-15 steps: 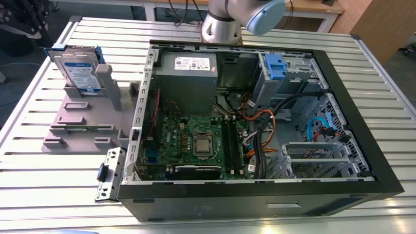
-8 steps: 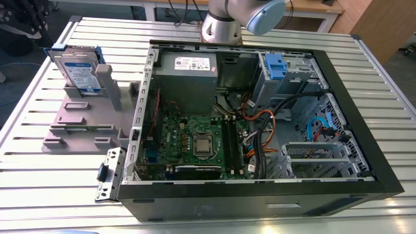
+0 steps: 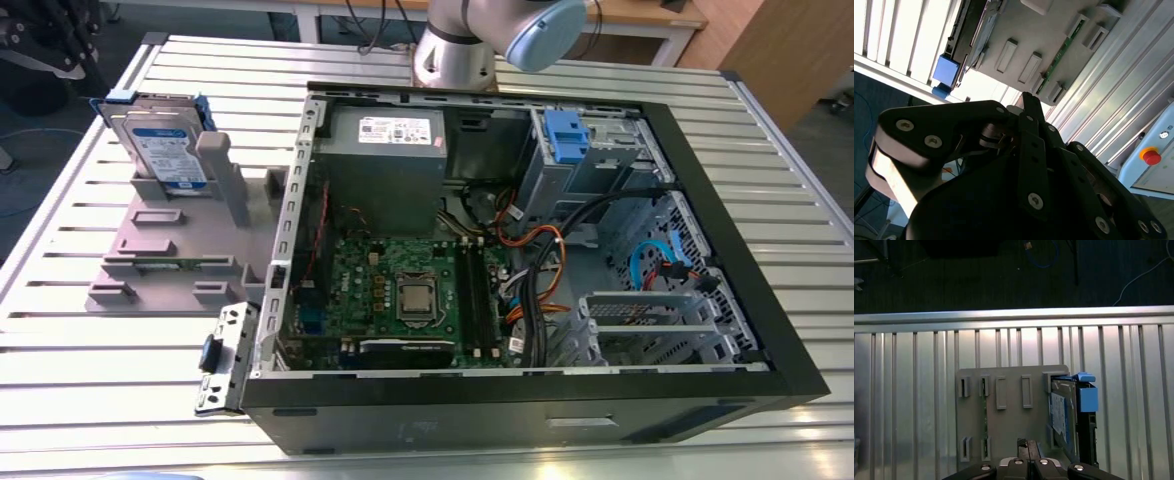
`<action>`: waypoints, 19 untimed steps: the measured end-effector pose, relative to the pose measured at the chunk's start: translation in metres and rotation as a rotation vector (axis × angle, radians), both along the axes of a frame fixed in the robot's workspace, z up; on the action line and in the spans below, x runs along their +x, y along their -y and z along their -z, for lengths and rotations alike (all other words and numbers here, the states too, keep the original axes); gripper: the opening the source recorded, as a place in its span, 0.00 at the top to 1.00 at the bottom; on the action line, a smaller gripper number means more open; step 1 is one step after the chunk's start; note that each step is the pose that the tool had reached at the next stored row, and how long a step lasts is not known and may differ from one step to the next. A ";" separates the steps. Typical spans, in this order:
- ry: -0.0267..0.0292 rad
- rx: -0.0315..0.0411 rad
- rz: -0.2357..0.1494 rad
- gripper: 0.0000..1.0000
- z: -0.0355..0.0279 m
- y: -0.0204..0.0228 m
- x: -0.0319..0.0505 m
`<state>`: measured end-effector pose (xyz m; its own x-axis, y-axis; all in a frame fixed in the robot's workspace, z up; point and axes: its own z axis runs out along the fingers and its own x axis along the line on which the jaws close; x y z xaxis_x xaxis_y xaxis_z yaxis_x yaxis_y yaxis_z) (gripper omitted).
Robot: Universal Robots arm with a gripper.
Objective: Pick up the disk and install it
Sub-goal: 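Pick up the disk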
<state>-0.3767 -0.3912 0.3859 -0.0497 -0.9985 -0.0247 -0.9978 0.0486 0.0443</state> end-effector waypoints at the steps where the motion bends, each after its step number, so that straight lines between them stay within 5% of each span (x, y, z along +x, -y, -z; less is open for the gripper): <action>1: 0.0000 0.0000 -0.001 0.89 0.0000 0.0000 0.0000; 19: 0.0000 0.0000 -0.013 0.89 0.0000 0.0001 0.0000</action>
<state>-0.3767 -0.3913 0.3859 -0.0366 -0.9990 -0.0247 -0.9984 0.0354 0.0444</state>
